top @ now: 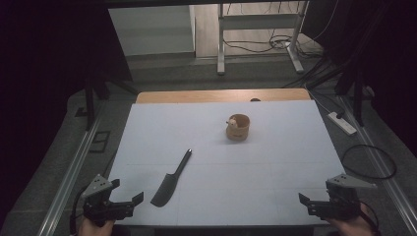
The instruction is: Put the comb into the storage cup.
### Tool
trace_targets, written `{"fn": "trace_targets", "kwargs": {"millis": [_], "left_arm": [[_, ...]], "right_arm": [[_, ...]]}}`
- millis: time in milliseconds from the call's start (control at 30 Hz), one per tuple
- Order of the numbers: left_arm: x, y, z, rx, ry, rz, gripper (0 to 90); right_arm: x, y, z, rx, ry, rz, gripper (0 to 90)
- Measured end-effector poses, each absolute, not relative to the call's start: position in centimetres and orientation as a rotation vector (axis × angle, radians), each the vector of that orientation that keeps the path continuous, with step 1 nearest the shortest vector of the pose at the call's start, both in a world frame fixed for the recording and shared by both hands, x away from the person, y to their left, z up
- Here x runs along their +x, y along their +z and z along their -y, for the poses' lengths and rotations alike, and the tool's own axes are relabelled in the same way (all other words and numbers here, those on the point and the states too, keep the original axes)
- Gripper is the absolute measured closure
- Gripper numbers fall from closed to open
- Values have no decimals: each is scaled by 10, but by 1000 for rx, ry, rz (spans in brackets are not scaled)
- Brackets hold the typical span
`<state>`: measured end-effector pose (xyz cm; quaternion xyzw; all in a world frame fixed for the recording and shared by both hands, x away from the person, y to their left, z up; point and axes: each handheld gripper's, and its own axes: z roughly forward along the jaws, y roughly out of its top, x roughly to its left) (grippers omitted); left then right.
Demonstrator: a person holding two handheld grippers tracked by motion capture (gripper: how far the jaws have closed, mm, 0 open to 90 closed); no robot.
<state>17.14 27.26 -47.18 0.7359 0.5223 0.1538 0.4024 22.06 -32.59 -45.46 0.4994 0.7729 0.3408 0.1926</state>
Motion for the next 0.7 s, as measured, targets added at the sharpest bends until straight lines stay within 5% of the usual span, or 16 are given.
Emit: {"fn": "trace_targets", "kwargs": {"millis": [700], "left_arm": [[175,-473,-273,1872,352,-1334,17]], "right_arm": [[219,-454,326,1377,983,-2162,0]]}}
